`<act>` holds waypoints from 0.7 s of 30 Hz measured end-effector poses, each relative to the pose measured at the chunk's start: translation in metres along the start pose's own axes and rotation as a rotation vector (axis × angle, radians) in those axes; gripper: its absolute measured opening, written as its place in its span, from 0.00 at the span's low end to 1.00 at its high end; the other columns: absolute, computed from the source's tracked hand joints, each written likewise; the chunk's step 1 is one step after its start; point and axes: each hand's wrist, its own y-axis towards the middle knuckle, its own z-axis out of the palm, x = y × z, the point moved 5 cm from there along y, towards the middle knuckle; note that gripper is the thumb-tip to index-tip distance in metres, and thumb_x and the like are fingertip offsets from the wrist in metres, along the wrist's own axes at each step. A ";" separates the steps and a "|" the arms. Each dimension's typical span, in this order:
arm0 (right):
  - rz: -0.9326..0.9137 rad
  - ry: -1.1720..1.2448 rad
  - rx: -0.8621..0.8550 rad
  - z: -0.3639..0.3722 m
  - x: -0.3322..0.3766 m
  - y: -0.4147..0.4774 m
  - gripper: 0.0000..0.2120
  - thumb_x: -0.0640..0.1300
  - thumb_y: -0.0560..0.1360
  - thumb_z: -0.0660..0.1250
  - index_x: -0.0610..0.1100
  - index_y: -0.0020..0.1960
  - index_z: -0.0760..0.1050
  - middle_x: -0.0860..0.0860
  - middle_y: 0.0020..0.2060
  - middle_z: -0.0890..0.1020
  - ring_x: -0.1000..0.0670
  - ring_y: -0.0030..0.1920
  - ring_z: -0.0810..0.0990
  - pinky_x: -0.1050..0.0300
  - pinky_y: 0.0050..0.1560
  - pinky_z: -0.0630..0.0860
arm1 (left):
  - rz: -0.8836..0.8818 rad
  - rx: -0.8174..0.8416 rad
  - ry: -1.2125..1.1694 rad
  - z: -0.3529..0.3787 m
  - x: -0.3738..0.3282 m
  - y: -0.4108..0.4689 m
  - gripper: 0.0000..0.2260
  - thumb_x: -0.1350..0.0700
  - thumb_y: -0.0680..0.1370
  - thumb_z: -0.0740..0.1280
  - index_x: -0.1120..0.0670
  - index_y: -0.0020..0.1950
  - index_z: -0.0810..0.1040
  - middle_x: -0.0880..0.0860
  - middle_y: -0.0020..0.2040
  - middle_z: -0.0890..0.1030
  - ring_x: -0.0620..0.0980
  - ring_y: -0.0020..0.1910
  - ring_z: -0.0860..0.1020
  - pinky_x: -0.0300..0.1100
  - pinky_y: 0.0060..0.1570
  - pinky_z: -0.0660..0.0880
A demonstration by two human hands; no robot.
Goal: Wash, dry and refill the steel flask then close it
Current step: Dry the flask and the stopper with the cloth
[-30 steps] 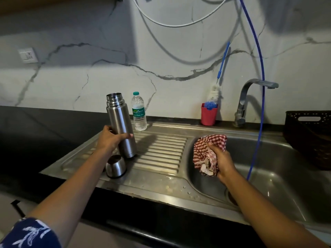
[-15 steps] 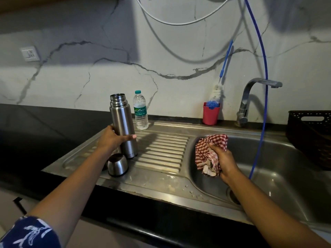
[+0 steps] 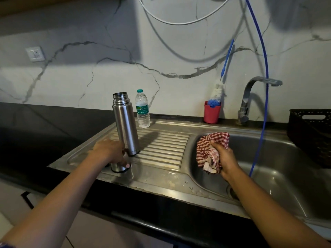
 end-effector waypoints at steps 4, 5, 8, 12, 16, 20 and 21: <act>0.003 -0.005 -0.016 0.000 0.002 -0.001 0.15 0.42 0.75 0.67 0.35 0.59 0.75 0.39 0.47 0.82 0.41 0.44 0.82 0.46 0.49 0.79 | 0.027 -0.046 0.002 0.002 0.000 0.006 0.23 0.38 0.64 0.75 0.46 0.55 0.79 0.48 0.58 0.79 0.51 0.58 0.77 0.43 0.53 0.74; 0.002 -0.008 -0.020 -0.001 0.003 -0.001 0.15 0.42 0.75 0.67 0.35 0.59 0.75 0.39 0.47 0.82 0.41 0.44 0.82 0.46 0.49 0.79 | 0.040 -0.068 -0.039 -0.001 -0.004 0.003 0.22 0.38 0.63 0.75 0.47 0.53 0.79 0.48 0.56 0.80 0.51 0.56 0.77 0.43 0.52 0.75; -0.029 0.005 -0.040 -0.004 0.017 -0.002 0.15 0.42 0.75 0.67 0.34 0.58 0.75 0.39 0.46 0.82 0.42 0.44 0.82 0.47 0.49 0.79 | 0.083 -0.185 -0.308 -0.019 -0.025 -0.007 0.22 0.40 0.65 0.76 0.48 0.54 0.78 0.47 0.50 0.78 0.50 0.52 0.77 0.41 0.48 0.73; -0.140 0.001 -0.076 -0.018 0.056 -0.008 0.10 0.42 0.75 0.67 0.38 0.54 0.76 0.43 0.42 0.83 0.46 0.40 0.82 0.52 0.43 0.79 | 0.193 0.036 -1.300 -0.018 -0.091 -0.012 0.32 0.38 0.56 0.79 0.53 0.53 0.78 0.52 0.48 0.83 0.51 0.44 0.82 0.43 0.43 0.76; -0.227 0.002 -0.160 -0.056 0.096 -0.008 0.11 0.42 0.74 0.69 0.40 0.55 0.76 0.44 0.42 0.84 0.45 0.41 0.83 0.48 0.47 0.80 | 0.139 0.532 -1.976 -0.005 -0.191 -0.003 0.18 0.43 0.70 0.71 0.56 0.50 0.77 0.56 0.38 0.83 0.52 0.36 0.82 0.41 0.34 0.79; -0.286 -0.153 -0.203 -0.101 0.122 -0.006 0.04 0.42 0.75 0.67 0.44 0.49 0.76 0.47 0.41 0.83 0.47 0.42 0.82 0.51 0.47 0.79 | 0.106 0.792 -2.198 -0.010 -0.262 0.002 0.19 0.46 0.76 0.65 0.63 0.51 0.76 0.62 0.41 0.80 0.54 0.29 0.82 0.37 0.24 0.78; -0.290 -0.195 -0.212 -0.113 0.124 -0.004 0.06 0.43 0.75 0.67 0.43 0.51 0.76 0.46 0.42 0.83 0.47 0.42 0.82 0.51 0.47 0.79 | 0.128 0.816 -2.213 -0.012 -0.273 0.005 0.20 0.45 0.76 0.65 0.63 0.53 0.76 0.62 0.42 0.80 0.54 0.29 0.82 0.36 0.23 0.77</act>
